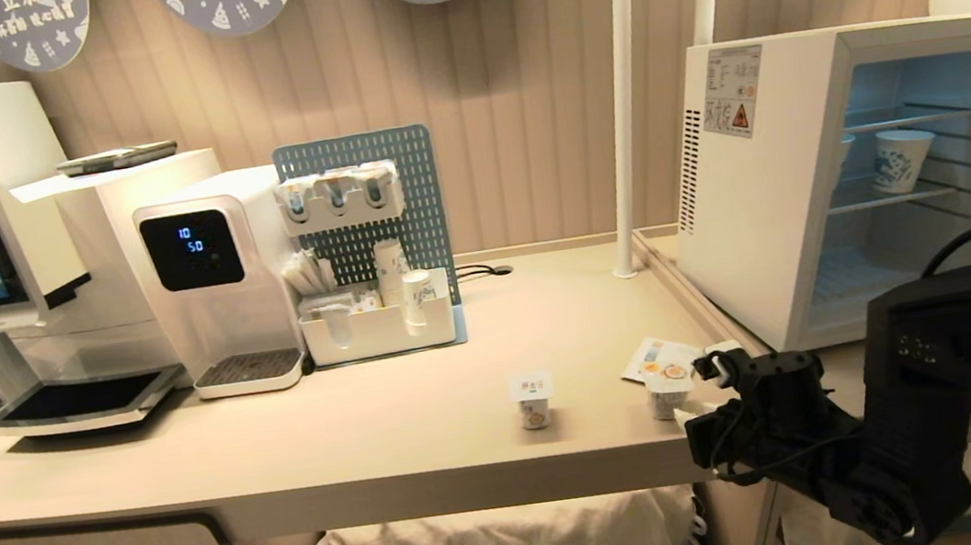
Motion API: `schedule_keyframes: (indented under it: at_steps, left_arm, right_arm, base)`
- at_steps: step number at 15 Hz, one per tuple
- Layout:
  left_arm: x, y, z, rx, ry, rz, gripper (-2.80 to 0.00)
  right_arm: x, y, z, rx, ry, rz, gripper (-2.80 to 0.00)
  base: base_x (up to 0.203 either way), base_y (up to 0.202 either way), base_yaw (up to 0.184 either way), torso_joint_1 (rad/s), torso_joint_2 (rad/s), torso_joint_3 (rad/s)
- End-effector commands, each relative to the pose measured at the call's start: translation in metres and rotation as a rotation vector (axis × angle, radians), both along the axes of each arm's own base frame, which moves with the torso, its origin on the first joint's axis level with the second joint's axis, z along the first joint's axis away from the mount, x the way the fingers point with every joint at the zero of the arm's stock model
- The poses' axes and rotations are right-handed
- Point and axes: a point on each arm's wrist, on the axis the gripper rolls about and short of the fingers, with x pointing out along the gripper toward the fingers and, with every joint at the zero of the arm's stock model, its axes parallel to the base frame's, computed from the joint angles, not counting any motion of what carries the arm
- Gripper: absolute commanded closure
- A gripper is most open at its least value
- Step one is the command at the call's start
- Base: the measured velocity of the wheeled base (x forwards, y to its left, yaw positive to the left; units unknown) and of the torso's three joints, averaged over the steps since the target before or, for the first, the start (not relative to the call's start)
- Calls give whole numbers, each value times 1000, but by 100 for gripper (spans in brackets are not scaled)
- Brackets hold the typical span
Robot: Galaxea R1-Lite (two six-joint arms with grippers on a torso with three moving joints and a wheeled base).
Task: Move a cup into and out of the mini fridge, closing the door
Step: Put the yoghurt in the freezer
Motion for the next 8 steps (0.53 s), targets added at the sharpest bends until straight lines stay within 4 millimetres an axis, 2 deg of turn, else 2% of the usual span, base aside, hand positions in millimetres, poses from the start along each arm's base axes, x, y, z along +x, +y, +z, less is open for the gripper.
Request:
schedule_keyframes:
  at_steps: [1, 6, 8]
  left_arm:
    - [0, 0, -1, -1, 1, 0, 0]
    - [0, 0, -1, -1, 2, 0, 0]
    - [0, 0, -1, -4, 1, 0, 0]
  right_arm:
    - [4, 1, 5, 13, -29, -3, -280]
    - [12, 3, 3, 11, -27, -4, -280]
    - [16, 5, 8, 8, -15, -4, -280]
  base:
    - [0, 0, 0, 0, 0, 0]
    - [0, 0, 0, 0, 0, 0]
    - [0, 0, 0, 0, 0, 0]
